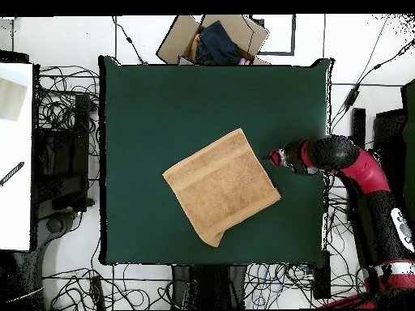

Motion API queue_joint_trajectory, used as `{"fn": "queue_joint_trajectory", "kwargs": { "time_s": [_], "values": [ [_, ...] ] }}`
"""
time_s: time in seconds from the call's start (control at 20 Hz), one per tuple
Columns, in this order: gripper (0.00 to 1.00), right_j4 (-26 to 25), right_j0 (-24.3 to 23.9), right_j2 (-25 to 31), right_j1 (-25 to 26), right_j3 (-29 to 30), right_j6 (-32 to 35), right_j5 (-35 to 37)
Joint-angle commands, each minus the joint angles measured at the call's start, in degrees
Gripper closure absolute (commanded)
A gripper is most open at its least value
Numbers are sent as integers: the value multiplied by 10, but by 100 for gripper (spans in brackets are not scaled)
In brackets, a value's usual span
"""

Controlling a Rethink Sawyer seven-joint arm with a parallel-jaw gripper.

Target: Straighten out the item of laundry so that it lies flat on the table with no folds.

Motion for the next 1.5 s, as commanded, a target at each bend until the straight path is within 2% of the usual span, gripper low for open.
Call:
{"fn": "queue_joint_trajectory", "kwargs": {
  "time_s": [0.05,0.55,1.0,1.5],
  "values": [
    [0,17,22,-3,43,-28,-103,50],
    [0,41,18,2,59,-26,-101,51],
    [0,63,22,-4,61,-32,-104,84],
    [0,64,27,-5,67,-40,-113,116]
  ]
}}
